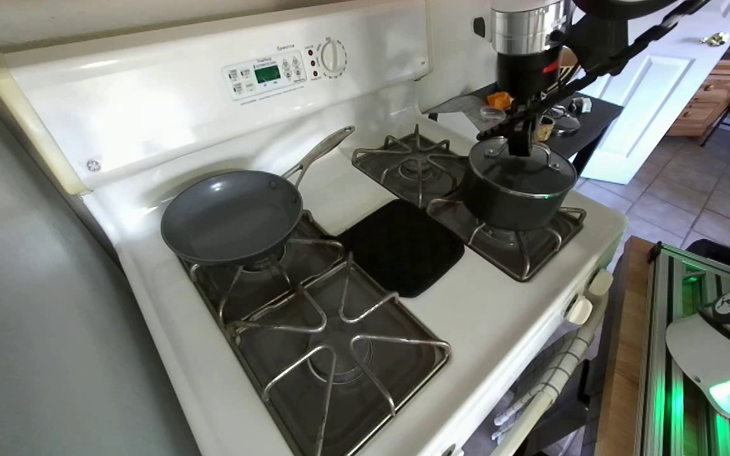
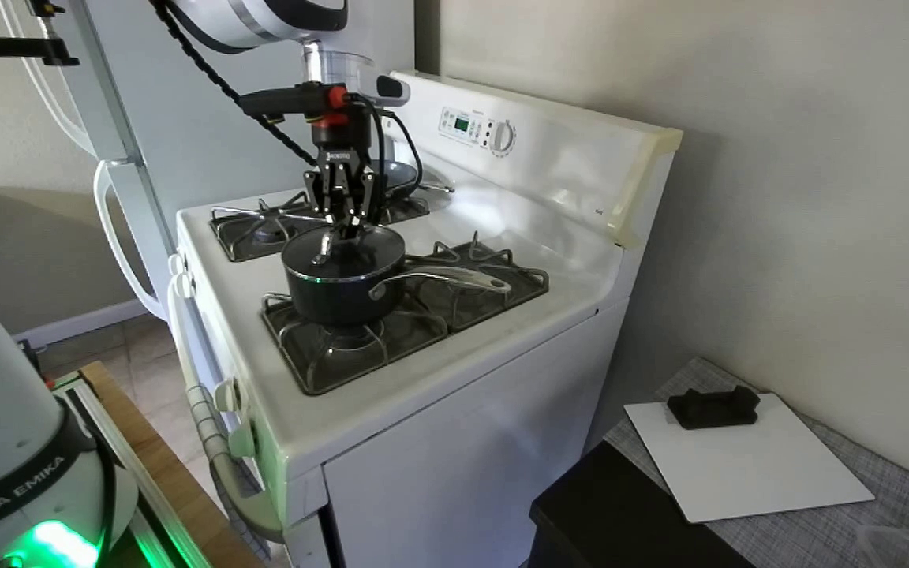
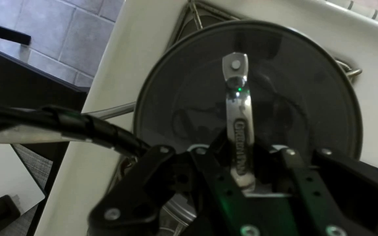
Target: Put the lid on the pot
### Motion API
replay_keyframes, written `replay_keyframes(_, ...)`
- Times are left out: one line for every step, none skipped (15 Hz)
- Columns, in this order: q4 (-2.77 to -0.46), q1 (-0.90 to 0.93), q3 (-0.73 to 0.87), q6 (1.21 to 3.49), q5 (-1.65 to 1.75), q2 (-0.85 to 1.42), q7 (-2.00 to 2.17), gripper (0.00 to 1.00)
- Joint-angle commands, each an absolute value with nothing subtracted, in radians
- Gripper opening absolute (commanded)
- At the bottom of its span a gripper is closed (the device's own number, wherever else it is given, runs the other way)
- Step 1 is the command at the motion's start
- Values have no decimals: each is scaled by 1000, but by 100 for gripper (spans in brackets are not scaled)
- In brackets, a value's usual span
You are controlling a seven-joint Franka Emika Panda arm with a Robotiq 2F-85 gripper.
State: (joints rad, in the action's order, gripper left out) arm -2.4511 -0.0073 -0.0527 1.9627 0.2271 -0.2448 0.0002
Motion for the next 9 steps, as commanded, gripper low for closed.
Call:
replay_keyframes(-2425,3,-54,1919,237,-240,14,27)
replay_keyframes(-2422,4,-52,1916,234,-247,8,33)
replay_keyframes(-2416,4,-50,1911,230,-258,1,42)
replay_keyframes(-2409,4,-47,1904,225,-271,-7,52)
replay_keyframes(-2398,3,-44,1888,226,-282,-19,59)
replay_keyframes(-2385,3,-40,1873,217,-293,-34,67)
replay_keyframes(-2375,4,-35,1859,208,-304,-48,76)
replay_keyframes(-2364,6,-29,1845,197,-323,-71,84)
replay_keyframes(-2353,8,-24,1832,185,-340,-89,91)
